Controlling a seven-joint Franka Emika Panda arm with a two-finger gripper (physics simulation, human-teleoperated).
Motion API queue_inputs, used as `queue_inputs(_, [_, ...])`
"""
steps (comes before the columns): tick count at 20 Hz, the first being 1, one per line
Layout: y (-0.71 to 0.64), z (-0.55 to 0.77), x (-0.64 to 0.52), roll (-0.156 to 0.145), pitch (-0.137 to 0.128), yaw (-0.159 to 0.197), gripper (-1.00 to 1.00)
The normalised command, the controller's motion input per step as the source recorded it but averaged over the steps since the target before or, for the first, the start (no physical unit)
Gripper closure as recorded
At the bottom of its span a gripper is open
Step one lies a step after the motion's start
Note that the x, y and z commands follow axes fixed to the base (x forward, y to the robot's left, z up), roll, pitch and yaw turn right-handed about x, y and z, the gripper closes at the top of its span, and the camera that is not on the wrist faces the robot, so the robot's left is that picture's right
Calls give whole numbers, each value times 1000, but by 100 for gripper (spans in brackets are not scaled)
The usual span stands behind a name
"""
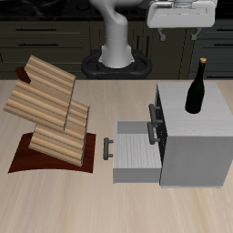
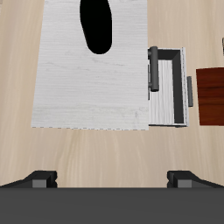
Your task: Place the wine bottle on the top layer of the wine rack
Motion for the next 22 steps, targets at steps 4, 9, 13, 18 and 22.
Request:
queue_inputs(4, [-120,175,364,-28,-123,-58,-100])
queue_inputs(9, [-57,91,243,10,-128,14,-100])
queue_inputs(13, [82,97,149,105,-190,43,-100])
queue_inputs(18, [175,-29,84,97,-149,56,-100])
queue_inputs(22, [22,-41,50,36,-125,57,-100])
